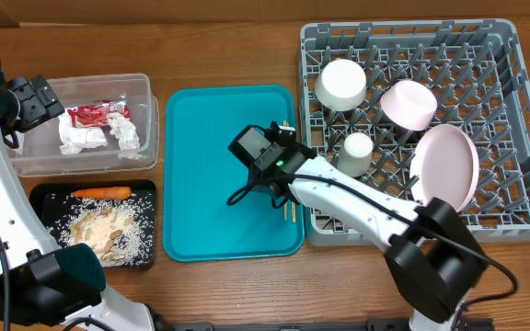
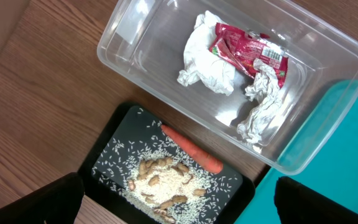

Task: Sort waste into correct bins and load items into the dishwasher

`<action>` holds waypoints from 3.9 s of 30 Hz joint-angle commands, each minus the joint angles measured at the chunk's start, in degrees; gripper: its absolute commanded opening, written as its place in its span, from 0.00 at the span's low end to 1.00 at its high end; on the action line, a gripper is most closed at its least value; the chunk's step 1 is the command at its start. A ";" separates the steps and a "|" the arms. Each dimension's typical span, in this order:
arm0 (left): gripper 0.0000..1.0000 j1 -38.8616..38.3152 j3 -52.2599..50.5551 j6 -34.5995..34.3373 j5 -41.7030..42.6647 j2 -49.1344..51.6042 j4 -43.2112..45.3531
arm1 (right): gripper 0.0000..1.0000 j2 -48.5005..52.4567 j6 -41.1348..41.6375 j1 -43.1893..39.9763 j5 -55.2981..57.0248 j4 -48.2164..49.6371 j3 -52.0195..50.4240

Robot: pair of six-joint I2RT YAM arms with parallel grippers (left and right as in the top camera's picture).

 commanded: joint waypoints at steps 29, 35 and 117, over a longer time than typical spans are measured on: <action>1.00 0.09 1.22 0.87 -0.74 -0.92 -0.02 | 0.71 7.65 4.15 -4.87 -3.39 5.38 0.24; 1.00 0.09 1.22 0.87 -0.74 -0.92 -0.02 | 0.42 7.65 3.52 -4.79 -4.04 7.74 0.24; 1.00 0.09 1.22 0.87 -0.74 -0.92 -0.02 | 0.34 11.65 11.56 0.55 9.77 12.26 8.17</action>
